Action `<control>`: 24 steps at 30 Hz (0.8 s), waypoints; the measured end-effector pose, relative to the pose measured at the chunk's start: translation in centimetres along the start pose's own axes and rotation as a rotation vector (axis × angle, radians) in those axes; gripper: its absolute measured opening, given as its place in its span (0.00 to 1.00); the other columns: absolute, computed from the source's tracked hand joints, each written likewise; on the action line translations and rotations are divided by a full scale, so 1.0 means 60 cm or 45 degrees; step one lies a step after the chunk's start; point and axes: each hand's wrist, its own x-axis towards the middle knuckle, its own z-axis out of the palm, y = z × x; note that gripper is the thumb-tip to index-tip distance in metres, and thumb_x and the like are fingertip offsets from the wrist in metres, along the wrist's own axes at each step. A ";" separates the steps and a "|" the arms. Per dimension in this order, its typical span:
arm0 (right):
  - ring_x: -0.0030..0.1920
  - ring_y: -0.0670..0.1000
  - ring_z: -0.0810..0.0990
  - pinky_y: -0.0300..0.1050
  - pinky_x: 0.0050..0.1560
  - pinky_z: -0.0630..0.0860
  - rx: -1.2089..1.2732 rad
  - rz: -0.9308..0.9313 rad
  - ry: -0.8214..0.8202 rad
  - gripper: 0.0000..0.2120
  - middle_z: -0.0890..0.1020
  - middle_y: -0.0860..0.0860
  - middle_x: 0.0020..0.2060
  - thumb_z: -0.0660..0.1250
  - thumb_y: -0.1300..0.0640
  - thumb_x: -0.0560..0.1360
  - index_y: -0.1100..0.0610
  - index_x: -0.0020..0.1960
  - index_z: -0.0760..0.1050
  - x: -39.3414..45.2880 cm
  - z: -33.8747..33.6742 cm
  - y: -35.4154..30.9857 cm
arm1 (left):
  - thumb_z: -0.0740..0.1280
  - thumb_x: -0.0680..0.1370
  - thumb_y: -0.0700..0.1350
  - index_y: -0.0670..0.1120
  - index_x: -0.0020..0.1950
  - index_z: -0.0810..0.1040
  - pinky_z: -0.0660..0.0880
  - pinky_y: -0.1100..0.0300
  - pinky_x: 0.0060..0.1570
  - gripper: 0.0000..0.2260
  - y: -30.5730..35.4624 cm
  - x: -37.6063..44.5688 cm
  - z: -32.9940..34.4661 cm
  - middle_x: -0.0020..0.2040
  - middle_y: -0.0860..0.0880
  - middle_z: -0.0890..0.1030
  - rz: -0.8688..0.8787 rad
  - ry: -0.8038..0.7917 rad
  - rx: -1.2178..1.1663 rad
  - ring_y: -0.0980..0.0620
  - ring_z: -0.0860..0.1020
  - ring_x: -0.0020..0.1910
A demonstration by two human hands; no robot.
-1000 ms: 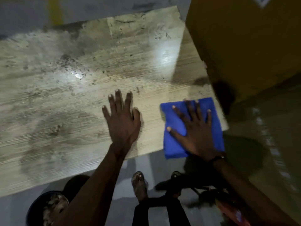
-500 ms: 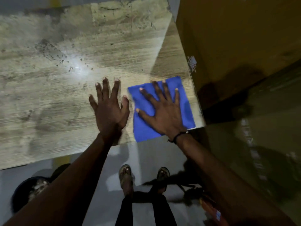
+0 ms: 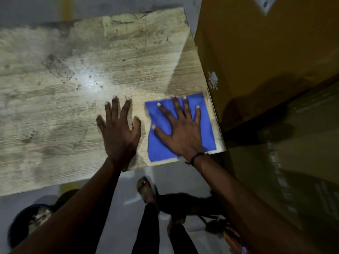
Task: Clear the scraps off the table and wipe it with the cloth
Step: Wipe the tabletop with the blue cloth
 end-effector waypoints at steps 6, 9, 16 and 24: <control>0.84 0.58 0.52 0.72 0.79 0.46 -0.010 0.242 0.099 0.38 0.56 0.49 0.84 0.48 0.24 0.76 0.37 0.82 0.57 0.166 0.001 0.054 | 0.58 0.83 0.57 0.58 0.84 0.60 0.51 0.35 0.79 0.28 0.003 -0.002 0.000 0.86 0.49 0.55 -0.007 0.001 -0.030 0.44 0.52 0.85; 0.84 0.59 0.51 0.72 0.78 0.46 -0.027 0.256 0.088 0.37 0.55 0.50 0.85 0.50 0.25 0.77 0.38 0.83 0.56 0.151 0.004 0.030 | 0.57 0.82 0.58 0.58 0.84 0.60 0.51 0.36 0.79 0.28 -0.001 0.000 0.008 0.86 0.49 0.54 -0.012 0.006 0.001 0.44 0.52 0.85; 0.85 0.56 0.44 0.69 0.79 0.46 -0.027 0.021 -0.014 0.37 0.52 0.49 0.85 0.51 0.24 0.78 0.36 0.83 0.53 0.015 -0.002 -0.014 | 0.54 0.83 0.59 0.57 0.85 0.56 0.49 0.33 0.78 0.29 -0.017 0.019 0.016 0.87 0.47 0.50 0.099 -0.045 0.048 0.42 0.49 0.85; 0.85 0.57 0.47 0.72 0.79 0.42 0.040 0.250 -0.008 0.37 0.51 0.48 0.85 0.50 0.23 0.76 0.34 0.82 0.54 0.289 -0.001 0.033 | 0.50 0.85 0.61 0.52 0.86 0.55 0.44 0.29 0.78 0.29 -0.031 0.353 0.025 0.86 0.43 0.50 0.116 -0.200 0.021 0.39 0.48 0.85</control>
